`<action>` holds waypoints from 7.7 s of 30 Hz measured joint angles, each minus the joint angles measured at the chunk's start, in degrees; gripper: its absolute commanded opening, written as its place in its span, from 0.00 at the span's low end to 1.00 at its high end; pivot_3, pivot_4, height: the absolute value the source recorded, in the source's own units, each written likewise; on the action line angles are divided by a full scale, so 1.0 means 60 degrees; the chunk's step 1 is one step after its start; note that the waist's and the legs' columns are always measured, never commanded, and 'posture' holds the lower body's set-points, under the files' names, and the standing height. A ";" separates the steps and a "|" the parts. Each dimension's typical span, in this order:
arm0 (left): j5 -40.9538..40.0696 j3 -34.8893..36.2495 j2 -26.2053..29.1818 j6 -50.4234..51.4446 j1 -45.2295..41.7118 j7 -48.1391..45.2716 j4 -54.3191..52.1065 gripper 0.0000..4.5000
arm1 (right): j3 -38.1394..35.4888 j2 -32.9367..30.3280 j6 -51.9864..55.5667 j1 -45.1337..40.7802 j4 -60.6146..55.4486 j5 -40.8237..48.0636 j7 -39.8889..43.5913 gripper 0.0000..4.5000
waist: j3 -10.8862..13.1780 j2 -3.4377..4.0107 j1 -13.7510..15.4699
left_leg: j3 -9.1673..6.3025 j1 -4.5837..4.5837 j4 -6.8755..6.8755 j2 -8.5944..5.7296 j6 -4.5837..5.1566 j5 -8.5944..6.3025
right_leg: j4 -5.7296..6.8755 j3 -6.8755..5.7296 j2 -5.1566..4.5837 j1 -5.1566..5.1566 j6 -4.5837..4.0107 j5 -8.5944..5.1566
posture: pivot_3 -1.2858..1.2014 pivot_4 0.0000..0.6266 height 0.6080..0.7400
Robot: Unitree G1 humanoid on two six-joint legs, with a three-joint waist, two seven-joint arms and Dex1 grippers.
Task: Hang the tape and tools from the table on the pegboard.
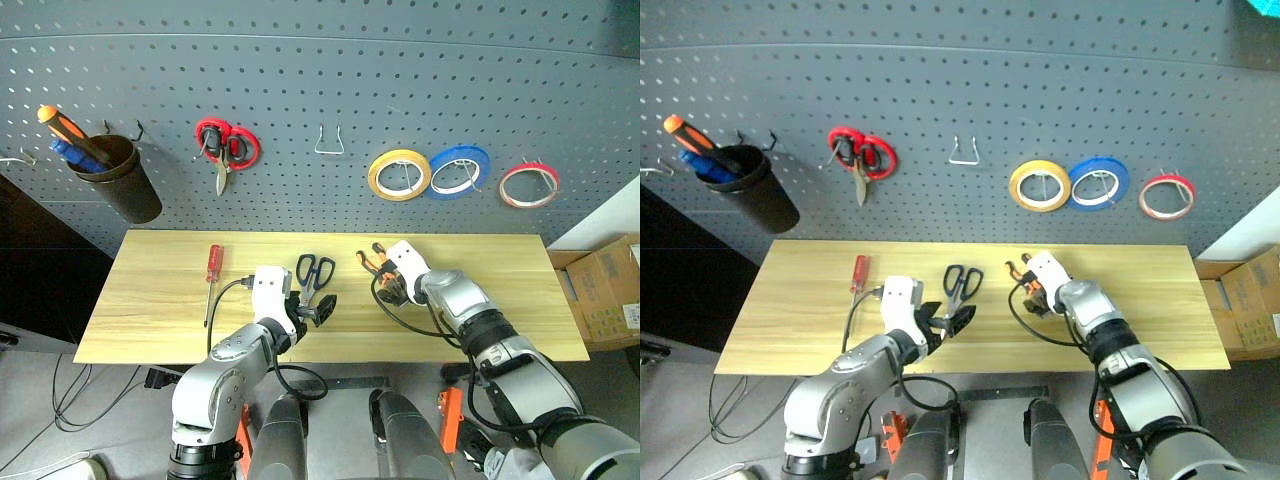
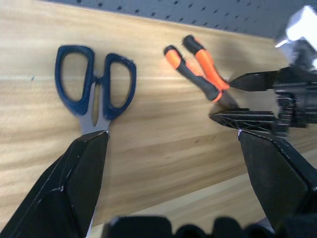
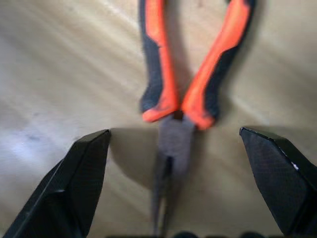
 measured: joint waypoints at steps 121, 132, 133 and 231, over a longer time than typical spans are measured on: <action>-0.1492 0.0550 0.1291 -0.1828 -0.1427 0.0600 -0.1903 1.00 | -0.2601 0.2983 -1.0607 -0.3297 0.3402 0.0194 -0.5076 0.40 | -0.0967 -0.0106 0.0832 | -0.0176 0.0024 -0.0141 0.0020 -0.0058 0.0109 | -0.0003 -0.0241 -0.0006 0.0051 -0.0165 0.0047 | 0.64 0.25 1.00; -0.1529 0.0642 0.1340 -0.1578 -0.1416 0.0615 -0.2009 1.00 | -0.2666 0.3049 -1.0182 -0.2575 0.3532 0.0159 -0.5070 0.40 | -0.0962 -0.0097 0.0835 | -0.0186 0.0037 -0.0142 0.0017 -0.0055 0.0110 | -0.0001 -0.0245 -0.0005 0.0061 -0.0169 0.0038 | 0.63 0.25 1.00; -0.1528 0.0642 0.1339 -0.1577 -0.1416 0.0615 -0.2009 1.00 | -0.2661 0.3032 -1.0155 -0.2576 0.3521 0.0096 -0.5075 0.40 | -0.0962 -0.0097 0.0835 | -0.0186 0.0037 -0.0142 0.0017 -0.0055 0.0110 | -0.0001 -0.0244 -0.0005 0.0061 -0.0168 0.0037 | 0.63 0.25 1.00; 0.3245 -0.1307 0.0604 -0.0546 -0.3110 0.0056 0.6267 0.11 | 0.0131 -0.2884 -0.2799 0.3196 -0.8488 0.2467 0.4969 1.00 | -0.0417 0.0009 0.0008 | -0.0188 0.0004 -0.0144 0.0002 -0.0059 0.0098 | -0.0009 -0.0246 -0.0021 0.0039 -0.0043 -0.0004 | 0.52 0.31 1.00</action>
